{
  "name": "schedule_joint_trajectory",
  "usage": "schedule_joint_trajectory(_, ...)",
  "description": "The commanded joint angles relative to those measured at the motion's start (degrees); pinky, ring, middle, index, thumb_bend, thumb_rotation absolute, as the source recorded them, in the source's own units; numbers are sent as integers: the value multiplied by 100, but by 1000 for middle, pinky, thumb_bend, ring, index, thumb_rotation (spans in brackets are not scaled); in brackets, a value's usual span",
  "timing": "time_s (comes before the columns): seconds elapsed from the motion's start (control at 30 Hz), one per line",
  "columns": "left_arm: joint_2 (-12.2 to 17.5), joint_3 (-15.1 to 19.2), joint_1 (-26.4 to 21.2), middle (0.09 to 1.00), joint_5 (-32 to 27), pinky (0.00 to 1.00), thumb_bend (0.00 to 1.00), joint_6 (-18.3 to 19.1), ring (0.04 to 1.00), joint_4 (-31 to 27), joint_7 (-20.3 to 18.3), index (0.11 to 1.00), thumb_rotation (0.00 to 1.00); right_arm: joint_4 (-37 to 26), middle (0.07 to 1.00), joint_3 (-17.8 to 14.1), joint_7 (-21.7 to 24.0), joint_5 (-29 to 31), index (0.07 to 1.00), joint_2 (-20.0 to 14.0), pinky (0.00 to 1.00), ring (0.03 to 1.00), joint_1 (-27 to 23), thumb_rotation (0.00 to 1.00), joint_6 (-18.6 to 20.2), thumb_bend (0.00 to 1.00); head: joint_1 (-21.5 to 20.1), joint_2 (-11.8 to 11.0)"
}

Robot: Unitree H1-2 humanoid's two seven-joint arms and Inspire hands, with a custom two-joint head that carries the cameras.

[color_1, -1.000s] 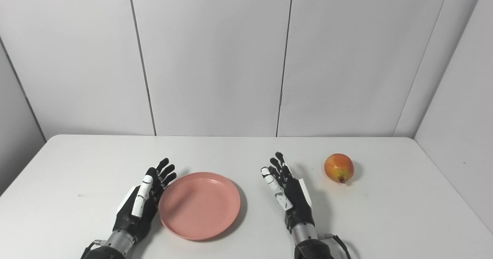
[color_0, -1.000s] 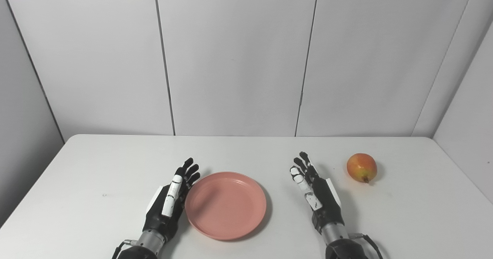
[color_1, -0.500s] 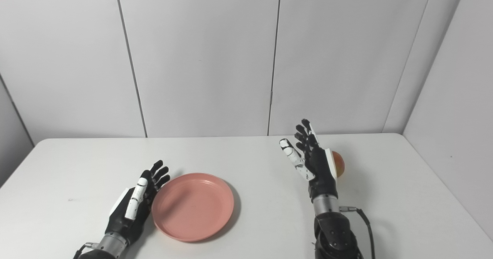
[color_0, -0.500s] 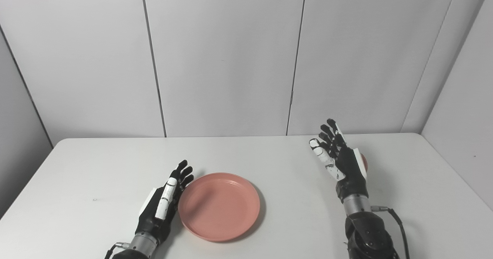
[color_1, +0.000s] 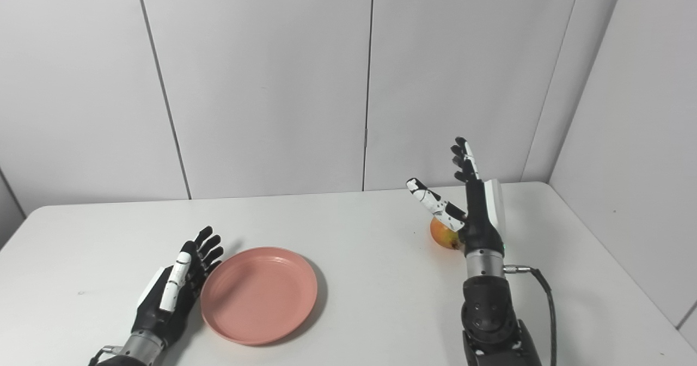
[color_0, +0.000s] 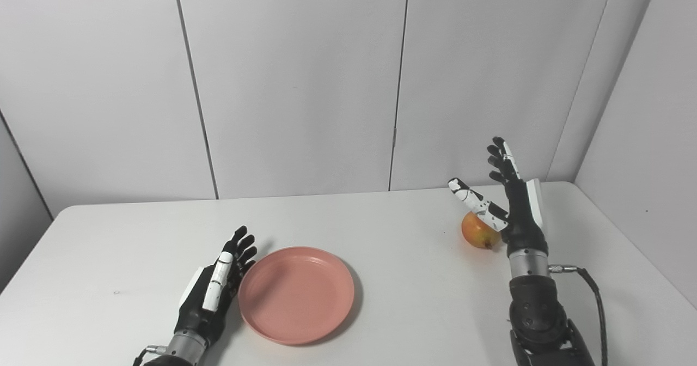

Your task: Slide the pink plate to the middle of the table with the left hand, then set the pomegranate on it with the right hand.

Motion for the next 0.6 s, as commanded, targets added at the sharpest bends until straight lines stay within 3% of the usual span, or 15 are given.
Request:
schedule_joint_trajectory(0.0, 86, 31, -5, 977, -63, 955, 621, -231, 966, 118, -111, 986, 1000, -21, 908, 28, -206, -173, 936, -89, 795, 868, -293, 478, -264, 658, -14, -2)
schedule_joint_trajectory(0.17, 115, 63, -18, 974, -93, 951, 615, -277, 963, 178, -135, 984, 1000, 188, 913, 53, -375, -480, 936, -159, 853, 899, -345, 452, -31, 718, -57, 5)
schedule_joint_trajectory(0.57, 131, 87, -38, 969, -126, 941, 616, -378, 958, 272, -201, 980, 1000, 1095, 922, 213, -442, -981, 930, -400, 788, 888, -538, 356, 668, 803, -50, 4)
